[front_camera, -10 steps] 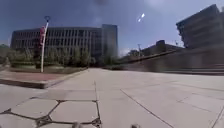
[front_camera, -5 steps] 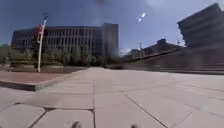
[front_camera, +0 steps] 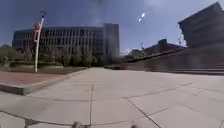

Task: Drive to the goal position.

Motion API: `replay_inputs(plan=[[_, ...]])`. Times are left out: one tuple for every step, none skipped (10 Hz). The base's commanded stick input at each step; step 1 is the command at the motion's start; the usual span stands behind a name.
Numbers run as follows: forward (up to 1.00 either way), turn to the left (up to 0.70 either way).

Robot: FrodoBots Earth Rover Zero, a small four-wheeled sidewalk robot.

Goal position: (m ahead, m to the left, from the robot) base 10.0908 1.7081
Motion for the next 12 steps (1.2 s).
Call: replay_inputs(plan=[[0.85,0.0],[0.85,0.0],[0.85,0.0],[0.85,0.0],[0.85,0.0],[0.85,0.0],[0.85,0.0],[0.85,0.0],[0.85,0.0],[0.85,0.0],[0.85,0.0],[0.85,0.0]])
